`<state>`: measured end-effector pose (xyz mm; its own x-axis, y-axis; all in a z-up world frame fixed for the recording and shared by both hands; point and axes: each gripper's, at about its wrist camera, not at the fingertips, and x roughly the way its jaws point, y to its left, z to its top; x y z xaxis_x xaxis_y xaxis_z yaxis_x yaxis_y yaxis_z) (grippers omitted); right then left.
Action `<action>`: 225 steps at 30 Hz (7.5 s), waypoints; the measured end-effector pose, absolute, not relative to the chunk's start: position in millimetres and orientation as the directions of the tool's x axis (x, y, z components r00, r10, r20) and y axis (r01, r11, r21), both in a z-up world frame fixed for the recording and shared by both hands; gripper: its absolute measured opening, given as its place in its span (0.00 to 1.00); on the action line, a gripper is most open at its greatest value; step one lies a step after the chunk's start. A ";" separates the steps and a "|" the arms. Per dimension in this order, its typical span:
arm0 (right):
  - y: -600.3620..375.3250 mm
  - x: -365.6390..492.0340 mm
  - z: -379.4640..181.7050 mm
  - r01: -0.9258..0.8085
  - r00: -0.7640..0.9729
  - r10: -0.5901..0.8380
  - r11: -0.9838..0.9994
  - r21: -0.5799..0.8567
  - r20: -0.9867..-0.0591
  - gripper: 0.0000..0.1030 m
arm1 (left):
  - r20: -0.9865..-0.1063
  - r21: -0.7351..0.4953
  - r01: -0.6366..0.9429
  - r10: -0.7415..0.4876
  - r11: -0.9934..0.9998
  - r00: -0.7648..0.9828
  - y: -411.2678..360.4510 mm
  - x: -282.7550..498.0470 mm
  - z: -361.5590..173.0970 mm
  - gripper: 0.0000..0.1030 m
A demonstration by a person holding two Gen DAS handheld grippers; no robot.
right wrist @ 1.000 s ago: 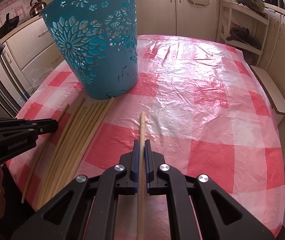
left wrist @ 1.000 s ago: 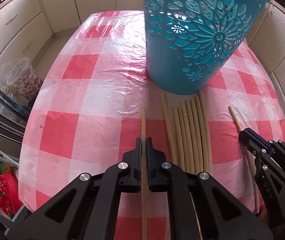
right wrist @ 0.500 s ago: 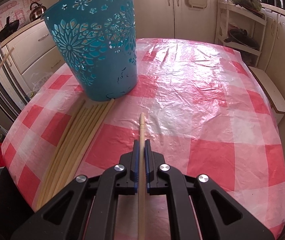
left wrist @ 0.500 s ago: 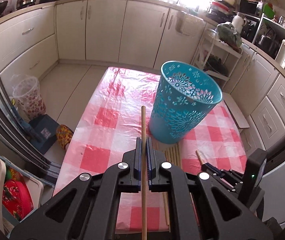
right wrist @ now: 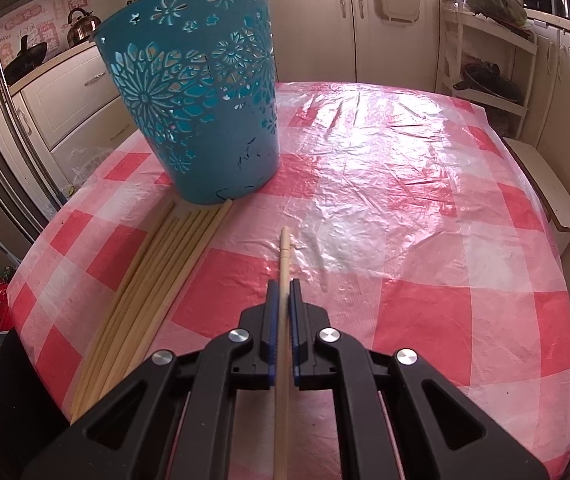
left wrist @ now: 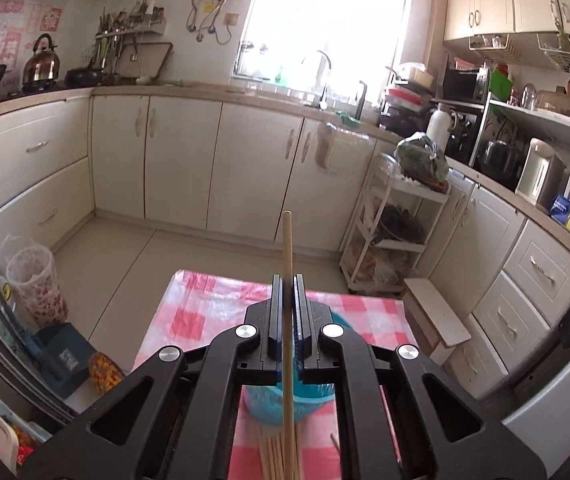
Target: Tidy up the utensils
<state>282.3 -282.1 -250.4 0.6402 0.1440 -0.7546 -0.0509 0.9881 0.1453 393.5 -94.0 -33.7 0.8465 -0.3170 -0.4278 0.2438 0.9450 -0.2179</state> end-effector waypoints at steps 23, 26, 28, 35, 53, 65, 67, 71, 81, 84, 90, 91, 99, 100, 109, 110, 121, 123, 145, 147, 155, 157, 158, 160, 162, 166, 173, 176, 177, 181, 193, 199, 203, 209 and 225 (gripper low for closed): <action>-291.0 283.9 -251.5 -0.052 0.635 0.197 0.976 0.213 -0.747 0.06 | -0.487 -0.197 0.131 -0.213 0.972 0.847 -133.9 491.0 -141.0 0.05; -290.5 284.3 -251.3 -0.056 0.632 0.197 0.976 0.210 -0.749 0.07 | -0.518 -0.155 0.136 -0.198 0.978 0.832 -135.1 486.7 -146.4 0.05; -288.9 284.0 -250.8 -0.070 0.629 0.205 0.976 0.208 -0.750 0.14 | -0.535 -0.127 0.143 -0.189 0.982 0.824 -135.8 482.6 -148.0 0.05; -276.1 283.2 -248.0 -0.100 0.606 0.195 0.980 0.169 -0.771 0.30 | -0.564 -0.129 0.127 -0.178 0.984 0.806 -110.2 461.3 -135.0 0.38; -321.8 255.8 -216.9 -0.060 0.701 0.388 0.868 0.493 -0.599 0.06 | -0.718 -0.143 0.098 -0.172 0.985 0.674 -44.0 349.9 -193.7 0.60; -306.8 284.7 -102.4 -0.247 0.813 0.495 0.770 0.588 -0.306 0.06 | -0.768 -0.158 0.070 -0.167 0.985 0.618 -27.2 318.0 -224.2 0.60; -296.7 302.2 -81.8 -0.265 0.838 0.479 0.777 0.571 -0.262 0.06 | -0.769 -0.161 0.065 -0.167 0.985 0.618 -24.8 315.2 -225.5 0.60; -277.2 350.0 -59.7 -0.259 0.886 0.414 0.814 0.520 -0.208 0.06 | -0.758 -0.162 0.062 -0.164 0.985 0.631 -21.9 312.8 -221.2 0.60; -276.3 426.4 -96.0 -0.107 0.918 0.278 0.861 0.497 -0.283 0.06 | -0.762 -0.193 0.026 -0.167 0.981 0.625 -2.6 320.3 -229.2 0.60; -270.8 418.3 -90.4 -0.100 0.929 0.241 0.894 0.436 -0.281 0.07 | -0.771 -0.202 0.015 -0.168 0.979 0.615 0.5 323.7 -234.1 0.60; -264.8 414.3 -95.5 -0.117 0.906 0.266 0.905 0.408 -0.329 0.15 | -0.766 -0.205 0.017 -0.171 0.979 0.619 -0.9 320.8 -230.7 0.60; -266.0 411.8 -95.4 -0.118 0.904 0.269 0.904 0.412 -0.333 0.15 | -0.765 -0.205 0.019 -0.172 0.979 0.621 -0.9 320.0 -228.7 0.60; -289.7 327.2 -82.5 -0.096 0.929 0.228 0.910 0.404 -0.292 0.18 | -0.746 -0.193 0.025 -0.163 0.981 0.645 -2.8 308.9 -211.5 0.60; -292.5 315.0 -85.9 -0.075 0.929 0.208 0.915 0.397 -0.305 0.18 | -0.746 -0.190 0.025 -0.161 0.981 0.646 -2.9 307.3 -210.6 0.60; -279.1 270.8 -189.8 0.041 0.750 0.208 0.933 0.358 -0.628 0.13 | -0.742 -0.172 0.033 -0.152 0.985 0.652 -3.9 288.3 -201.7 0.60; -272.9 273.1 -200.6 0.039 0.726 0.213 0.937 0.348 -0.654 0.13 | -0.743 -0.169 0.034 -0.150 0.985 0.652 -3.7 286.3 -201.5 0.60; -236.2 309.4 -245.8 0.042 0.617 0.190 0.961 0.273 -0.764 0.11 | -0.764 -0.167 0.009 -0.135 0.986 0.631 8.9 281.3 -209.0 0.60; -232.0 313.3 -250.1 0.044 0.605 0.175 0.967 0.252 -0.777 0.11 | -0.766 -0.165 0.013 -0.136 0.986 0.628 7.9 281.7 -210.5 0.60; -290.0 264.0 -249.9 0.045 0.626 0.129 0.979 0.200 -0.769 0.07 | -0.850 -0.091 0.149 -0.155 0.985 0.503 -85.3 349.4 -262.0 0.60; -292.3 263.4 -250.7 0.047 0.633 0.139 0.975 0.216 -0.762 0.07 | -0.854 -0.084 0.154 -0.151 0.984 0.498 -92.1 356.7 -264.7 0.60; -298.1 264.9 -251.2 0.040 0.642 0.177 0.964 0.263 -0.746 0.08 | -0.869 -0.015 0.153 -0.089 0.988 0.487 -109.3 379.3 -277.3 0.60; -297.1 264.9 -251.1 0.037 0.643 0.180 0.964 0.264 -0.744 0.08 | -0.871 -0.010 0.154 -0.084 0.988 0.484 -111.9 382.6 -279.5 0.60; -296.8 265.2 -251.1 0.034 0.645 0.181 0.964 0.264 -0.743 0.08 | -0.873 0.000 0.156 -0.076 0.988 0.482 -113.9 383.9 -280.4 0.60; -297.3 264.0 -251.4 0.031 0.648 0.187 0.962 0.271 -0.738 0.09 | -0.874 0.023 0.162 -0.059 0.986 0.482 -118.0 385.8 -282.1 0.60; -298.0 263.9 -251.7 0.028 0.649 0.196 0.959 0.280 -0.735 0.11 | -0.874 0.033 0.161 -0.049 0.986 0.483 -119.3 387.4 -283.5 0.60; -298.1 263.5 -251.6 0.022 0.650 0.200 0.959 0.281 -0.733 0.11 | -0.876 0.031 0.168 -0.054 0.985 0.479 -119.3 389.0 -281.6 0.47; -294.0 267.9 -250.1 0.021 0.648 0.189 0.964 0.266 -0.738 0.22 | -0.885 -0.006 0.223 -0.109 0.975 0.454 -124.3 392.4 -278.2 0.05; -292.1 270.7 -249.8 0.028 0.642 0.170 0.969 0.245 -0.748 0.22 | -0.879 -0.036 0.211 -0.132 0.977 0.458 -116.7 391.2 -274.7 0.05; -291.2 271.5 -249.8 0.030 0.641 0.163 0.971 0.236 -0.750 0.22 | -0.877 -0.051 0.205 -0.142 0.977 0.458 -113.2 389.8 -272.8 0.05; -287.6 271.0 -250.7 0.025 0.648 0.141 0.978 0.207 -0.748 0.22 | -0.853 -0.112 0.170 -0.182 0.979 0.489 -93.0 379.1 -254.4 0.05; -281.4 266.3 -253.6 0.025 0.674 0.102 0.987 0.161 -0.732 0.20 | -0.617 -0.225 0.180 -0.283 0.957 0.734 -49.1 339.1 -139.4 0.05; -281.2 263.9 -253.8 0.027 0.684 0.100 0.986 0.162 -0.723 0.20 | -0.509 -0.244 0.215 -0.314 0.945 0.802 -52.4 334.8 -96.8 0.05; -282.9 263.9 -254.3 0.027 0.690 0.109 0.984 0.176 -0.716 0.20 | -0.434 -0.259 0.242 -0.337 0.935 0.835 -59.5 343.9 -72.3 0.05; -286.1 263.2 -255.0 0.025 0.698 0.121 0.981 0.192 -0.706 0.20 | -0.351 -0.260 0.255 -0.337 0.931 0.873 -76.9 375.9 -47.7 0.05; -290.5 264.4 -254.0 0.013 0.699 0.155 0.973 0.229 -0.698 0.23 | -0.307 -0.306 0.173 -0.269 0.936 0.913 -110.6 469.9 -69.9 0.05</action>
